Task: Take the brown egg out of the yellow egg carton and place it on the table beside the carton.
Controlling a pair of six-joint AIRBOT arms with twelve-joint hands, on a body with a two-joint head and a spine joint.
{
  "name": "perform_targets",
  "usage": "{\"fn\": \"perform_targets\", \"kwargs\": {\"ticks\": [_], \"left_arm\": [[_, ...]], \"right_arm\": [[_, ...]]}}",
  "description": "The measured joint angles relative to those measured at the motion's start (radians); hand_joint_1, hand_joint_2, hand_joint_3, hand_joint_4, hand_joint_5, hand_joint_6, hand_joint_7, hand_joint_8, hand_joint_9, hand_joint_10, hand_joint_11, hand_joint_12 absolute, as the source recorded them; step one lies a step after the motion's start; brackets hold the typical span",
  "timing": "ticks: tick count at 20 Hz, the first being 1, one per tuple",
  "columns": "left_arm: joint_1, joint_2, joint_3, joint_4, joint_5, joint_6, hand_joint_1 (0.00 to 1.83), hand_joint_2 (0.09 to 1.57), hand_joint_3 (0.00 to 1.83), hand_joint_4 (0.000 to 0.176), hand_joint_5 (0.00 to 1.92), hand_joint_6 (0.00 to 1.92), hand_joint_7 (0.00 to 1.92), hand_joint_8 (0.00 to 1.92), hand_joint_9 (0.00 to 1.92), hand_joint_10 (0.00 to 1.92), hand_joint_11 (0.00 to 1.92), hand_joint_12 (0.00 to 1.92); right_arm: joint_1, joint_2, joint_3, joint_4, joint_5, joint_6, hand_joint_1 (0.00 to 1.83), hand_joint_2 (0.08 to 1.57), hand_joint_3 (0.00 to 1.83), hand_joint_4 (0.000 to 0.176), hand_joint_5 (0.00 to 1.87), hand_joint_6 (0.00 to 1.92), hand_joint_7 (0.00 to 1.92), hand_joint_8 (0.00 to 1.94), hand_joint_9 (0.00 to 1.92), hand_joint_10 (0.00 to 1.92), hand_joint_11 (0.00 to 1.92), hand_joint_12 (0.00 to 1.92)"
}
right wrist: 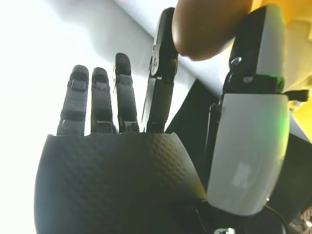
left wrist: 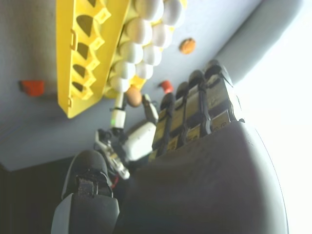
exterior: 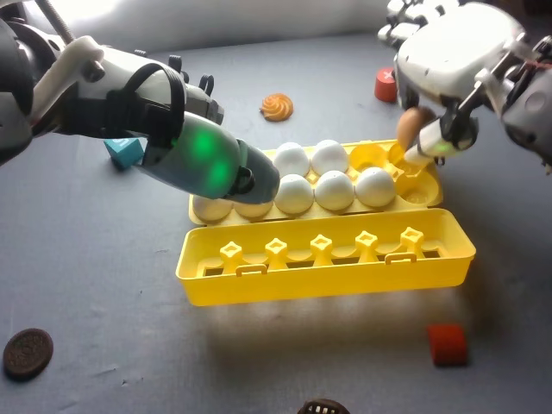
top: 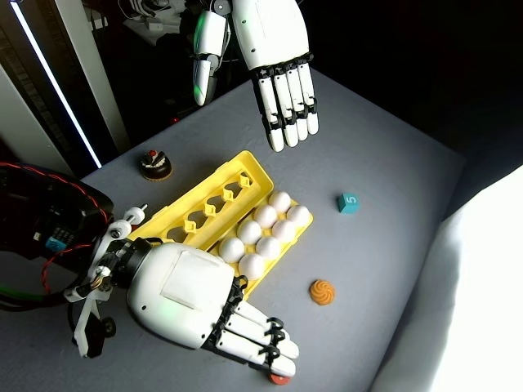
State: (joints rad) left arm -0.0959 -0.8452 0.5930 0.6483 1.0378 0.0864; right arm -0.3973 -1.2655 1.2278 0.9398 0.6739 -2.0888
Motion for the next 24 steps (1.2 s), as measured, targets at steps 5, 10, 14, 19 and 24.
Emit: {"fn": "perform_targets", "kwargs": {"ticks": [5, 10, 14, 19, 24], "left_arm": [[0.0, 0.0, -0.004, -0.012, 0.017, -0.003, 0.0, 1.19, 0.0, 0.0, 0.02, 0.0, 0.03, 0.0, 0.01, 0.0, 0.0, 0.0], [0.0, 0.0, -0.004, -0.012, 0.027, -0.006, 0.0, 1.18, 0.0, 0.0, 0.02, 0.01, 0.04, 0.01, 0.03, 0.01, 0.0, 0.0], [0.0, 0.0, -0.004, -0.012, 0.03, -0.006, 0.0, 1.19, 0.0, 0.0, 0.01, 0.0, 0.03, 0.0, 0.02, 0.0, 0.0, 0.0], [0.0, 0.0, -0.006, -0.012, 0.03, -0.008, 0.0, 1.18, 0.0, 0.0, 0.03, 0.01, 0.05, 0.01, 0.02, 0.01, 0.0, 0.0], [0.0, 0.0, -0.006, -0.012, 0.032, -0.009, 0.0, 1.19, 0.0, 0.0, 0.03, 0.0, 0.05, 0.01, 0.01, 0.0, 0.0, 0.0]], "right_arm": [[-0.001, 0.059, -0.01, 0.009, 0.011, -0.007, 1.17, 0.96, 0.0, 0.0, 1.47, 0.07, 0.29, 0.0, 0.0, 0.0, 0.0, 0.0], [-0.07, 0.121, -0.01, 0.013, 0.015, -0.01, 1.17, 0.96, 0.0, 0.004, 1.47, 0.07, 0.37, 0.01, 0.06, 0.01, 0.0, 0.0], [-0.117, 0.114, 0.011, 0.01, 0.006, -0.011, 1.18, 0.96, 0.0, 0.0, 1.47, 0.07, 0.39, 0.01, 0.08, 0.01, 0.0, 0.0], [-0.127, 0.069, 0.046, -0.018, 0.01, -0.009, 1.19, 0.96, 0.0, 0.0, 1.48, 0.05, 0.39, 0.0, 0.07, 0.0, 0.0, 0.0], [-0.115, 0.027, 0.046, -0.035, -0.002, -0.005, 1.18, 0.96, 0.0, 0.0, 1.49, 0.04, 0.42, 0.0, 0.13, 0.01, 0.0, 0.0]]}}
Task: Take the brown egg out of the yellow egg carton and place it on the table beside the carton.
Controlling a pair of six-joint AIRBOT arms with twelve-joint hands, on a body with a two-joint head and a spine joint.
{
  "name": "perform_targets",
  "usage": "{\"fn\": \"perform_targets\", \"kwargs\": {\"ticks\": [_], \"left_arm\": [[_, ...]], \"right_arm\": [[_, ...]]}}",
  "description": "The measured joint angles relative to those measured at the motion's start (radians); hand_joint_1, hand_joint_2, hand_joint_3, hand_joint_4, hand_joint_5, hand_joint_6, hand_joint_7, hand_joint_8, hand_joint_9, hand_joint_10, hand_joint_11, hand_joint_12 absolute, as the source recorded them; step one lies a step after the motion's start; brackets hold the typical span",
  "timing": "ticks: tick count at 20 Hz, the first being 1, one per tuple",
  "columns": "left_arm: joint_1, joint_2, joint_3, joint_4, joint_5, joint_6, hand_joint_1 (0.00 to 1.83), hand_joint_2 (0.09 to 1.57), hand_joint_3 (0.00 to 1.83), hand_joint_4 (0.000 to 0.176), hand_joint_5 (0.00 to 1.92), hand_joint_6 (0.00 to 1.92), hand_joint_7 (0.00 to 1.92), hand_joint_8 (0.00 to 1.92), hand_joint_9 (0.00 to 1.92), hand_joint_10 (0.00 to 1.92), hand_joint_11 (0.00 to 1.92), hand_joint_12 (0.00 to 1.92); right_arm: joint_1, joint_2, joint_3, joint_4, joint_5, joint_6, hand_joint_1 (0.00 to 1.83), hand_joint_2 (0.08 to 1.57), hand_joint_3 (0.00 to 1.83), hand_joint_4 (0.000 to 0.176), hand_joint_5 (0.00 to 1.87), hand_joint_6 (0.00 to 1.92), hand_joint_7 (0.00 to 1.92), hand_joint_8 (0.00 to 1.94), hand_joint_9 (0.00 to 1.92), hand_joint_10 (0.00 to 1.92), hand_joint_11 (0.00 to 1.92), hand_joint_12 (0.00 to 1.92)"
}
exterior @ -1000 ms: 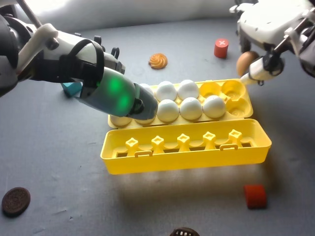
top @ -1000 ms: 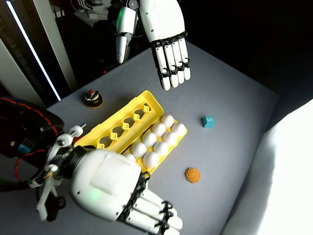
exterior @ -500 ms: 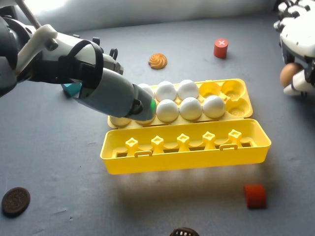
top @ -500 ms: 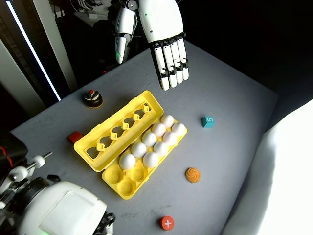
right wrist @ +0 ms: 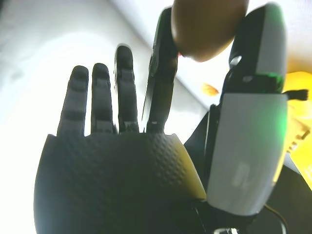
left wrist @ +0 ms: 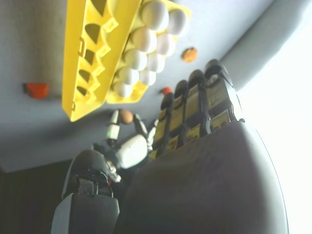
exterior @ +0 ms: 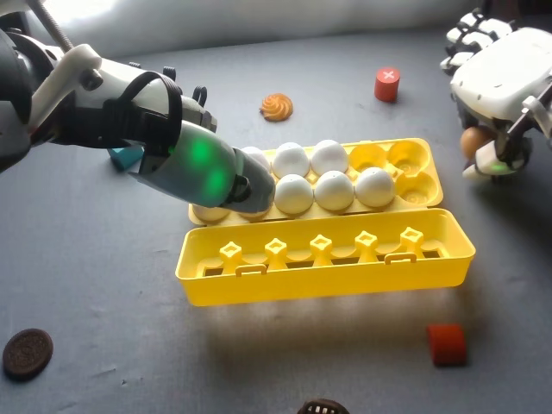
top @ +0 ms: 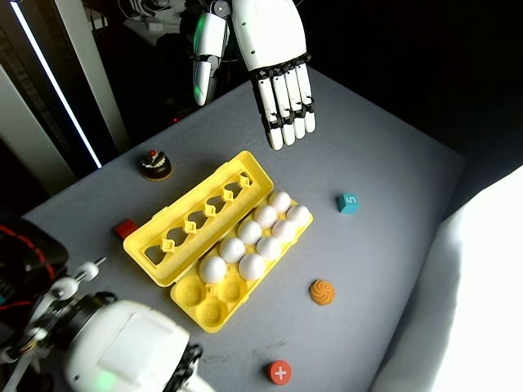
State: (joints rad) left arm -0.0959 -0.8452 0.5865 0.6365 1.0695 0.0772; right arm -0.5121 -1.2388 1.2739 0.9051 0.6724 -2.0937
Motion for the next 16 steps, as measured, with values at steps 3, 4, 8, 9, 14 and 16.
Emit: {"fn": "perform_targets", "kwargs": {"ticks": [3, 4, 8, 9, 14, 16], "left_arm": [[0.0, 0.0, 0.0, 0.0, 0.001, 0.0, 0.0, 1.19, 0.0, 0.0, 0.02, 0.0, 0.02, 0.0, 0.0, 0.0, 0.0, 0.0], [0.0, 0.0, -0.001, 0.0, 0.001, 0.0, 0.0, 1.19, 0.0, 0.0, 0.02, 0.0, 0.02, 0.0, 0.0, 0.0, 0.0, 0.0], [0.0, 0.0, -0.001, 0.0, 0.003, 0.0, 0.0, 1.19, 0.0, 0.0, 0.01, 0.0, 0.01, 0.0, 0.0, 0.0, 0.0, 0.0], [0.0, 0.0, -0.001, 0.0, 0.005, -0.001, 0.0, 1.19, 0.0, 0.0, 0.03, 0.01, 0.04, 0.01, 0.01, 0.0, 0.0, 0.0], [0.0, 0.0, -0.001, 0.0, 0.008, -0.004, 0.0, 1.19, 0.0, 0.0, 0.03, 0.0, 0.03, 0.01, 0.01, 0.0, 0.0, 0.0], [0.0, 0.0, -0.001, 0.0, 0.008, -0.005, 0.0, 1.19, 0.0, 0.0, 0.03, 0.0, 0.02, 0.0, 0.0, 0.0, 0.0, 0.0]], "right_arm": [[0.012, -0.016, 0.009, -0.009, -0.001, 0.002, 1.19, 0.96, 0.0, 0.0, 1.49, 0.04, 0.42, 0.01, 0.13, 0.01, 0.0, 0.0], [0.019, -0.021, 0.012, -0.007, -0.001, 0.002, 1.19, 0.96, 0.0, 0.0, 1.49, 0.04, 0.43, 0.01, 0.13, 0.01, 0.0, 0.0], [0.033, -0.025, 0.017, -0.011, 0.003, 0.0, 0.97, 0.83, 0.0, 0.075, 1.12, 0.0, 0.36, 0.0, 0.11, 0.0, 0.0, 0.0], [0.03, -0.025, 0.017, -0.009, 0.003, -0.004, 0.91, 0.83, 0.0, 0.08, 1.06, 0.0, 0.31, 0.0, 0.07, 0.0, 0.0, 0.0], [-0.004, -0.008, 0.017, -0.008, 0.011, -0.01, 0.74, 0.84, 0.0, 0.141, 0.96, 0.0, 0.2, 0.0, 0.02, 0.0, 0.0, 0.0], [-0.008, -0.001, 0.017, -0.01, 0.021, -0.011, 0.74, 0.82, 0.0, 0.143, 0.97, 0.01, 0.2, 0.01, 0.02, 0.01, 0.0, 0.0]]}}
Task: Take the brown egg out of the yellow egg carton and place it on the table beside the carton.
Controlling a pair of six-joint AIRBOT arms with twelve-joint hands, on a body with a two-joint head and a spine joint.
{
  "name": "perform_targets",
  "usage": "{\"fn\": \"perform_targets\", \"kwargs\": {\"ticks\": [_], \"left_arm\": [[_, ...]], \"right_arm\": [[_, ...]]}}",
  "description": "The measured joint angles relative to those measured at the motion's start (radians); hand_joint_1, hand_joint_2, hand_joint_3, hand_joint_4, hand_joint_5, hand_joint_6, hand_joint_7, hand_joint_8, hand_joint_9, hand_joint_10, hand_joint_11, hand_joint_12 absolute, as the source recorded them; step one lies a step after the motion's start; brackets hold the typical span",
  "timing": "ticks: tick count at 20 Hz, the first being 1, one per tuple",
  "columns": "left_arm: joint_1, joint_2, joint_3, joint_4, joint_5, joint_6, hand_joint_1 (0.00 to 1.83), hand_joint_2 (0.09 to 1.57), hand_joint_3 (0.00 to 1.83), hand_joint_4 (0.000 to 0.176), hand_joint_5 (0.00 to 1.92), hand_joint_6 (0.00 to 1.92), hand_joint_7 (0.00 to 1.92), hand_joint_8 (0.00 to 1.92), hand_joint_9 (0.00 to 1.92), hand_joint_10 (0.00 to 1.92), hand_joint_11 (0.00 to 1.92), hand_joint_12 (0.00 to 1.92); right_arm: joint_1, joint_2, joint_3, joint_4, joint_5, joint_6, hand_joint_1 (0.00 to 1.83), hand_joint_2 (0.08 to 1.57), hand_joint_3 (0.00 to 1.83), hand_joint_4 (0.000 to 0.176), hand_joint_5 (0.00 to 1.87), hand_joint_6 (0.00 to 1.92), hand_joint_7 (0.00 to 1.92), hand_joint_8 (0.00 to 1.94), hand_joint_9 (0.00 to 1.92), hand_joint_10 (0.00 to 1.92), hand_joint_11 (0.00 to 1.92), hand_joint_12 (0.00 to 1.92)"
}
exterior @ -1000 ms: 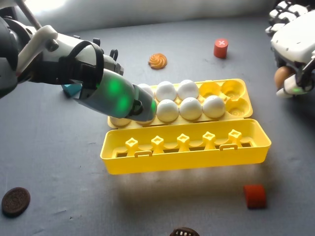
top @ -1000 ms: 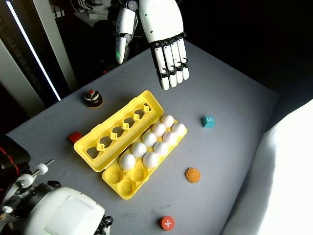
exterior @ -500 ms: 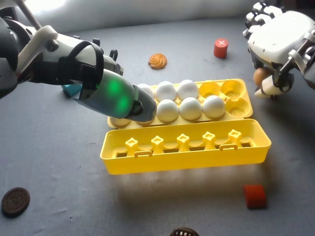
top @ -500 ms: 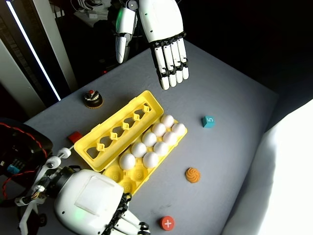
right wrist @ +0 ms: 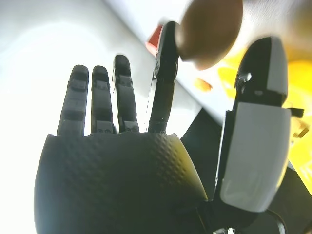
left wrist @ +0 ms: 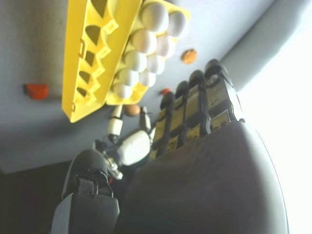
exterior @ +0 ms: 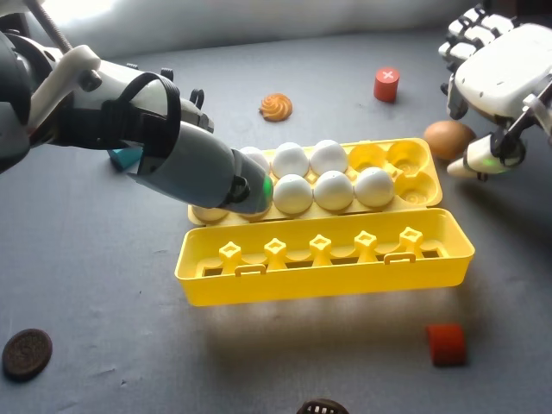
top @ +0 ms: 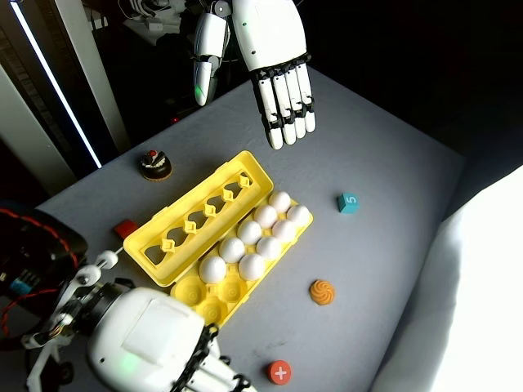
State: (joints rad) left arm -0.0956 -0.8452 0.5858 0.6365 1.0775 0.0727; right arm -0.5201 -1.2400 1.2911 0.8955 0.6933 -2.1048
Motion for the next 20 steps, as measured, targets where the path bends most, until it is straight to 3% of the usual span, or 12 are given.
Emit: {"fn": "perform_targets", "kwargs": {"ticks": [1, 3, 5, 6, 7, 11, 14, 15, 16, 17, 19, 20], "left_arm": [[0.0, 0.0, 0.0, 0.0, 0.0, 0.0, 0.0, 1.19, 0.0, 0.0, 0.03, 0.0, 0.01, 0.0, 0.0, 0.0, 0.0, 0.0], [0.0, 0.0, 0.0, 0.0, 0.0, 0.0, 0.0, 1.19, 0.0, 0.0, 0.06, 0.01, 0.05, 0.01, 0.02, 0.0, 0.0, 0.0], [0.0, 0.0, 0.0, 0.0, 0.0, -0.004, 0.0, 1.19, 0.0, 0.0, 0.08, 0.02, 0.06, 0.01, 0.03, 0.01, 0.02, 0.01], [0.0, 0.0, 0.0, 0.0, 0.0, -0.005, 0.0, 1.19, 0.0, 0.0, 0.04, 0.0, 0.02, 0.0, 0.0, 0.0, 0.0, 0.0], [0.0, 0.001, 0.0, 0.0, 0.0, -0.005, 0.0, 1.19, 0.0, 0.0, 0.04, 0.0, 0.01, 0.0, 0.0, 0.0, 0.0, 0.0], [0.0, 0.001, 0.0, 0.0, 0.0, -0.01, 0.0, 1.15, 0.0, 0.0, 0.08, 0.01, 0.05, 0.01, 0.02, 0.01, 0.03, 0.02], [0.0, 0.001, 0.0, 0.002, 0.002, -0.011, 0.0, 1.18, 0.01, 0.0, 0.1, 0.0, 0.08, 0.0, 0.04, 0.0, 0.03, 0.04], [0.0, 0.001, -0.001, 0.003, 0.002, -0.011, 0.0, 1.18, 0.01, 0.0, 0.08, 0.0, 0.05, 0.0, 0.03, 0.0, 0.02, 0.03], [0.0, 0.001, -0.001, 0.01, 0.001, -0.011, 0.0, 1.19, 0.01, 0.0, 0.03, 0.0, 0.05, 0.0, 0.04, 0.01, 0.03, 0.04], [0.0, 0.001, -0.001, 0.015, 0.001, -0.011, 0.0, 1.19, 0.01, 0.0, 0.03, 0.0, 0.05, 0.0, 0.04, 0.01, 0.03, 0.04], [0.0, 0.001, -0.001, 0.023, 0.001, -0.012, 0.0, 1.19, 0.0, 0.0, 0.1, 0.01, 0.12, 0.0, 0.11, 0.01, 0.0, 0.39], [0.0, 0.001, -0.001, 0.023, 0.001, -0.012, 0.0, 1.19, 0.0, 0.0, 0.09, 0.0, 0.09, 0.0, 0.1, 0.0, 0.0, 0.36]], "right_arm": [[-0.001, 0.001, 0.0, -0.002, 0.007, -0.001, 0.73, 0.82, 0.0, 0.139, 0.96, 0.0, 0.19, 0.0, 0.01, 0.0, 0.0, 0.0], [-0.001, 0.0, 0.001, 0.0, 0.005, 0.0, 0.65, 0.85, 0.01, 0.159, 0.94, 0.0, 0.15, 0.0, 0.0, 0.0, 0.0, 0.0], [0.0, 0.006, -0.005, -0.002, 0.006, -0.005, 0.68, 0.83, 0.0, 0.109, 0.9, 0.0, 0.23, 0.01, 0.05, 0.01, 0.0, 0.0], [0.0, 0.013, -0.015, -0.001, 0.006, -0.012, 0.69, 0.85, 0.01, 0.097, 0.87, 0.0, 0.17, 0.0, 0.01, 0.0, 0.0, 0.0], [0.001, 0.03, -0.038, 0.001, 0.007, -0.021, 0.62, 0.9, 0.03, 0.107, 0.77, 0.0, 0.14, 0.0, 0.0, 0.0, 0.0, 0.0], [0.022, 0.135, -0.147, -0.006, 0.021, -0.025, 0.57, 0.89, 0.01, 0.118, 0.69, 0.0, 0.22, 0.0, 0.0, 0.0, 0.0, 0.0], [0.045, 0.258, -0.272, 0.006, 0.031, -0.044, 0.46, 0.85, 0.0, 0.152, 0.62, 0.0, 0.16, 0.0, 0.0, 0.0, 0.0, 0.0], [0.052, 0.291, -0.305, 0.004, 0.035, -0.048, 0.48, 0.83, 0.0, 0.155, 0.63, 0.0, 0.17, 0.01, 0.01, 0.0, 0.0, 0.0], [0.063, 0.348, -0.365, 0.0, 0.037, -0.06, 0.49, 0.77, 0.0, 0.13, 0.7, 0.01, 0.19, 0.0, 0.08, 0.01, 0.0, 0.0], [0.067, 0.378, -0.396, -0.005, 0.041, -0.065, 0.49, 0.77, 0.0, 0.13, 0.7, 0.01, 0.19, 0.0, 0.08, 0.01, 0.0, 0.0], [0.075, 0.438, -0.462, 0.004, 0.038, -0.069, 0.35, 0.75, 0.0, 0.154, 0.64, 0.0, 0.18, 0.0, 0.02, 0.0, 0.0, 0.0], [0.077, 0.472, -0.5, 0.003, 0.038, -0.069, 0.32, 0.74, 0.0, 0.14, 0.62, 0.0, 0.19, 0.01, 0.04, 0.01, 0.0, 0.0]]}}
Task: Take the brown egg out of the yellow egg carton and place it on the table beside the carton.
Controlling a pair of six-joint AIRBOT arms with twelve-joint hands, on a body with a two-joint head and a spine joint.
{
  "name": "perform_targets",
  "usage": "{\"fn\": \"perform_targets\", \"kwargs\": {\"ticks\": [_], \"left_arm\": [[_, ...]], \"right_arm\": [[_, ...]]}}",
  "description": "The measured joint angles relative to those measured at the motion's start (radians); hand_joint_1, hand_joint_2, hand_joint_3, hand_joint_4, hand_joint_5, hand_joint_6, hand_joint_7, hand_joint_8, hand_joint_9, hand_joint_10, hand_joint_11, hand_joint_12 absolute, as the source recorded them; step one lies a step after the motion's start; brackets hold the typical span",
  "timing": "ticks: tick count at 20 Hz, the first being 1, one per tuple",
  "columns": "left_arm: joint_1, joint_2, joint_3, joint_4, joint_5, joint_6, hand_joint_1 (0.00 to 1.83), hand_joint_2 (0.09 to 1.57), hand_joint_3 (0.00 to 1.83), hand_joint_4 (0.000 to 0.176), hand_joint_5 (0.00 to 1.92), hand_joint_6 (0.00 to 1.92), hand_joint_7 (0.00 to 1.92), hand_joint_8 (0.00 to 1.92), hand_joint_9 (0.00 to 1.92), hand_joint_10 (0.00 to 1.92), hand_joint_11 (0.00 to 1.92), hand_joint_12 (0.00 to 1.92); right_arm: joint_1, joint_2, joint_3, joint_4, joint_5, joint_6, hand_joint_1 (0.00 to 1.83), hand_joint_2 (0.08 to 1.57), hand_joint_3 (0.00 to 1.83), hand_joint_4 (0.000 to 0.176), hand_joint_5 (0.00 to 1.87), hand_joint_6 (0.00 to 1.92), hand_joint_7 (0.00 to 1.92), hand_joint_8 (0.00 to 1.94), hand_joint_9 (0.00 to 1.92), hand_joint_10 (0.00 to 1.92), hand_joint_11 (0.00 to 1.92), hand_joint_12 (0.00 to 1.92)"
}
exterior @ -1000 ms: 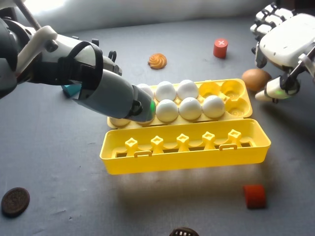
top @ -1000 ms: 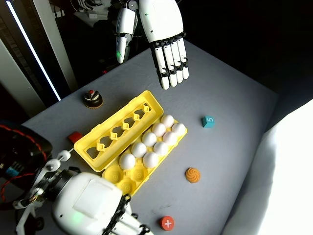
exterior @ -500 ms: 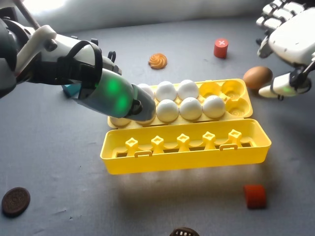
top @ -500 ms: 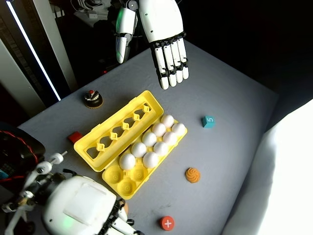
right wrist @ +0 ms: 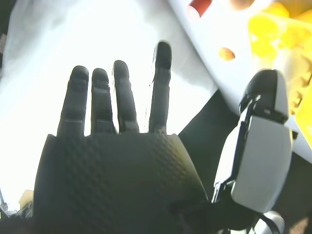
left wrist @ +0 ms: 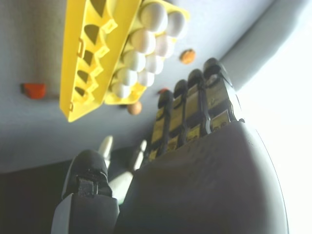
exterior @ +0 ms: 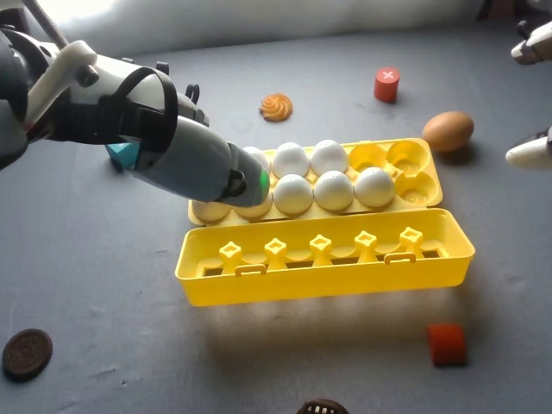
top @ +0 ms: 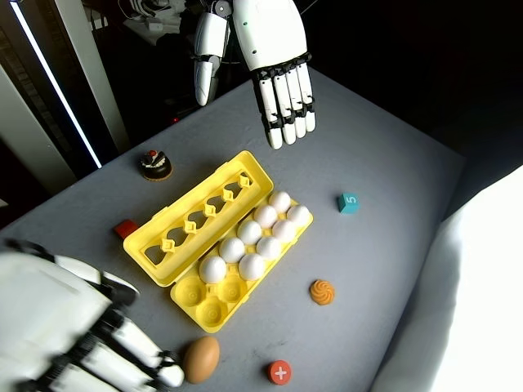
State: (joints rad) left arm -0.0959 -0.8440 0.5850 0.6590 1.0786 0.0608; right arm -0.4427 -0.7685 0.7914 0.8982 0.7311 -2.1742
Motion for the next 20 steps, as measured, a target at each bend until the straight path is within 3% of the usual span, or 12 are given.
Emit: {"fn": "perform_targets", "kwargs": {"ticks": [5, 7, 8, 9, 10, 11, 12, 13, 14, 15, 18, 20], "left_arm": [[0.0, 0.0, 0.0, -0.001, 0.0, 0.0, 0.0, 1.2, 0.0, 0.0, 0.1, 0.0, 0.09, 0.0, 0.08, 0.0, 0.0, 0.28], [0.0, 0.0, 0.0, 0.0, 0.0, 0.0, 0.0, 1.19, 0.0, 0.0, 0.1, 0.0, 0.11, 0.0, 0.09, 0.0, 0.0, 0.3], [-0.003, 0.0, 0.0, 0.0, 0.001, 0.0, 0.0, 1.19, 0.0, 0.0, 0.1, 0.0, 0.1, 0.0, 0.06, 0.01, 0.0, 0.23], [-0.004, 0.0, 0.0, 0.0, 0.0, 0.0, 0.0, 1.19, 0.0, 0.0, 0.1, 0.0, 0.09, 0.0, 0.06, 0.0, 0.0, 0.19], [-0.004, 0.0, 0.0, 0.0, 0.0, 0.0, 0.0, 1.19, 0.0, 0.0, 0.1, 0.0, 0.09, 0.0, 0.06, 0.0, 0.0, 0.2], [-0.004, 0.0, 0.0, -0.001, 0.0, 0.0, 0.0, 1.2, 0.0, 0.0, 0.1, 0.0, 0.08, 0.0, 0.05, 0.0, 0.0, 0.17], [-0.004, 0.0, 0.0, -0.001, -0.001, 0.0, 0.0, 1.21, 0.0, 0.0, 0.12, 0.0, 0.11, 0.0, 0.07, 0.0, 0.0, 0.22], [-0.004, 0.0, 0.0, -0.001, -0.001, 0.0, 0.0, 1.21, 0.0, 0.0, 0.14, 0.0, 0.13, 0.0, 0.1, 0.01, 0.0, 0.29], [-0.004, 0.0, 0.0, -0.001, 0.0, 0.0, 0.0, 1.2, 0.0, 0.0, 0.15, 0.01, 0.12, 0.0, 0.1, 0.0, 0.0, 0.3], [-0.004, 0.001, 0.0, -0.001, 0.002, 0.0, 0.0, 1.19, 0.0, 0.0, 0.12, 0.0, 0.1, 0.0, 0.07, 0.0, 0.0, 0.25], [-0.004, 0.001, -0.002, -0.006, 0.002, 0.0, 0.0, 1.19, 0.0, 0.0, 0.13, 0.0, 0.11, 0.0, 0.09, 0.0, 0.0, 0.27], [-0.004, 0.001, -0.002, -0.01, 0.002, 0.0, 0.0, 1.18, 0.0, 0.0, 0.18, 0.01, 0.17, 0.01, 0.15, 0.01, 0.0, 0.46]], "right_arm": [[0.005, 0.156, -0.161, 0.031, 0.005, 0.0, 0.43, 0.77, 0.0, 0.15, 0.66, 0.01, 0.23, 0.01, 0.04, 0.0, 0.0, 0.0], [0.015, 0.2, -0.198, 0.083, 0.013, -0.001, 0.43, 0.82, 0.01, 0.136, 0.64, 0.01, 0.24, 0.01, 0.03, 0.0, 0.0, 0.0], [0.015, 0.224, -0.219, 0.107, 0.022, -0.002, 0.43, 0.84, 0.02, 0.15, 0.64, 0.0, 0.26, 0.02, 0.05, 0.01, 0.0, 0.0], [0.014, 0.248, -0.243, 0.128, 0.027, -0.004, 0.43, 0.86, 0.02, 0.148, 0.64, 0.0, 0.26, 0.02, 0.06, 0.01, 0.0, 0.0], [0.014, 0.272, -0.275, 0.151, 0.034, -0.035, 0.49, 0.91, 0.01, 0.048, 0.8, 0.01, 0.38, 0.06, 0.25, 0.0, 0.0, 0.36], [0.015, 0.29, -0.302, 0.164, 0.037, -0.066, 0.46, 0.97, 0.0, 0.0, 0.94, 0.02, 0.61, 0.05, 0.46, 0.04, 0.0, 0.82], [0.015, 0.305, -0.332, 0.174, 0.037, -0.104, 0.47, 1.0, 0.0, 0.0, 1.22, 0.51, 0.9, 0.92, 0.74, 1.02, 0.27, 1.69], [0.015, 0.317, -0.351, 0.183, 0.034, -0.115, 0.31, 1.13, 0.01, 0.0, 1.14, 1.64, 1.1, 1.74, 0.99, 1.74, 0.74, 1.88], [0.015, 0.336, -0.377, 0.201, 0.029, -0.136, 0.22, 1.29, 0.05, 0.0, 1.4, 1.86, 1.42, 1.9, 1.39, 1.89, 1.36, 1.91], [0.021, 0.341, -0.385, 0.219, 0.024, -0.158, 0.64, 1.46, 0.04, 0.0, 1.45, 1.92, 1.54, 1.94, 1.57, 1.92, 1.63, 1.92], [0.029, 0.343, -0.386, 0.274, 0.042, -0.187, 0.8, 1.49, 0.02, 0.0, 1.38, 1.92, 1.47, 1.94, 1.51, 1.92, 1.57, 1.92], [0.028, 0.343, -0.386, 0.319, 0.032, -0.212, 0.82, 1.47, 0.0, 0.0, 1.42, 1.92, 1.54, 1.94, 1.59, 1.92, 1.63, 1.92]]}}
